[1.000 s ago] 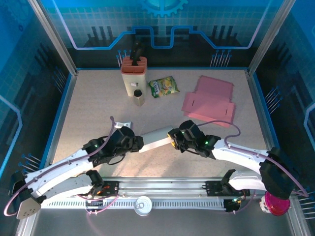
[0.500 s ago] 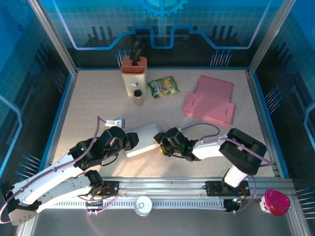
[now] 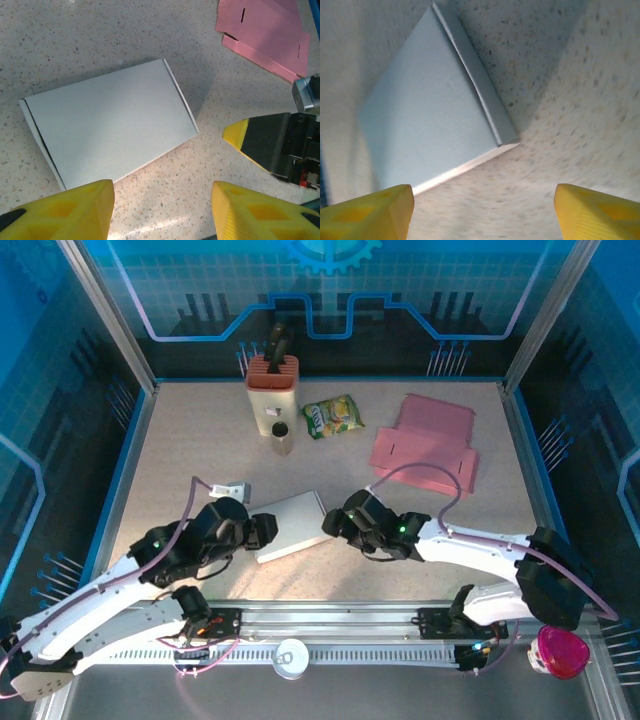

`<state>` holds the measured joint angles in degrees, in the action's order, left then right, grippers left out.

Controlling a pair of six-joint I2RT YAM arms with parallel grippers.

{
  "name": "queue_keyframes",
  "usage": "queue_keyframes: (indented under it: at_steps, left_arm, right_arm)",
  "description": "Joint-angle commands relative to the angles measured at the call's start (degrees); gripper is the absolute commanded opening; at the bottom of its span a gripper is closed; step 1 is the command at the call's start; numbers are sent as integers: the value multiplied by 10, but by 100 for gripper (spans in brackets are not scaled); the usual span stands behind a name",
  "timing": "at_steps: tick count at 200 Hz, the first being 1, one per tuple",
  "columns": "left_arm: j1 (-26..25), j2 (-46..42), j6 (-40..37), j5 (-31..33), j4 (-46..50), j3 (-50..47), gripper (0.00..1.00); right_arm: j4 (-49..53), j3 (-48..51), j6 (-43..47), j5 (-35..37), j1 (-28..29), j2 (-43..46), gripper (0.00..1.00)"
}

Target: Fold the paper box

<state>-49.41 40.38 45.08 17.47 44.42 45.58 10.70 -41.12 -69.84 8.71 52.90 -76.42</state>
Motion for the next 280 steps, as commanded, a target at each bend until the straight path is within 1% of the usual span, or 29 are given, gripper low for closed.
queue_keyframes:
  at_steps: [1, 13, 24, 31, 47, 66, 83, 99, 132, 162, 175, 189, 202, 225, 247, 267, 280]
  left_arm:
    - [0, -34, 9, -32, 44, -5, 54]
    - [0, -44, 15, -36, 50, -20, 54]
    - [0, -50, 20, -40, 52, -33, 53]
    - [0, -52, 24, -45, 50, -41, 53]
    - [0, -55, 31, -55, 39, -58, 52]
    - [0, -55, 34, -61, 30, -71, 52]
    - [-1, -55, 33, -62, 27, -75, 52]
    - [0, -55, 34, -64, 23, -77, 51]
    - [-1, -55, 36, -67, 17, -77, 50]
    - [-1, -56, 39, -64, 14, -79, 48]
    - [-1, -58, 40, -60, 11, -80, 48]
    - [-1, -61, 42, -55, 8, -82, 47]
    - [-1, -63, 42, -49, 6, -81, 47]
    - [-1, -73, 45, -38, 6, -82, 46]
    - [-1, -87, 49, -30, 5, -88, 46]
    - [-1, -90, 51, -29, -1, -93, 46]
    - [-1, -90, 50, -31, -7, -95, 46]
  right_arm:
    - [36, -45, 235, -42, -38, -42, 71]
    - [39, -69, 286, -90, -59, -70, 68]
    - [61, -89, 313, -103, -72, -99, 69]
    - [74, -120, 328, -113, -78, -120, 69]
    - [99, -159, 346, -134, -86, -161, 69]
    - [106, -189, 343, -151, -87, -209, 68]
    - [103, -205, 334, -164, -85, -242, 63]
    - [93, -209, 320, -166, -82, -255, 59]
    - [87, -231, 305, -162, -59, -272, 55]
    - [41, -238, 255, -170, -35, -293, 43]
    - [10, -243, 219, -175, -22, -307, 39]
    - [-25, -253, 176, -177, -6, -326, 32]
    - [-72, -257, 132, -171, 7, -343, 28]
    - [-139, -280, 70, -148, 33, -370, 26]
    - [-132, -350, 39, -139, 55, -415, 25]
    - [-125, -410, 7, -159, 63, -469, 29]
    - [-131, -429, -1, -168, 62, -483, 32]
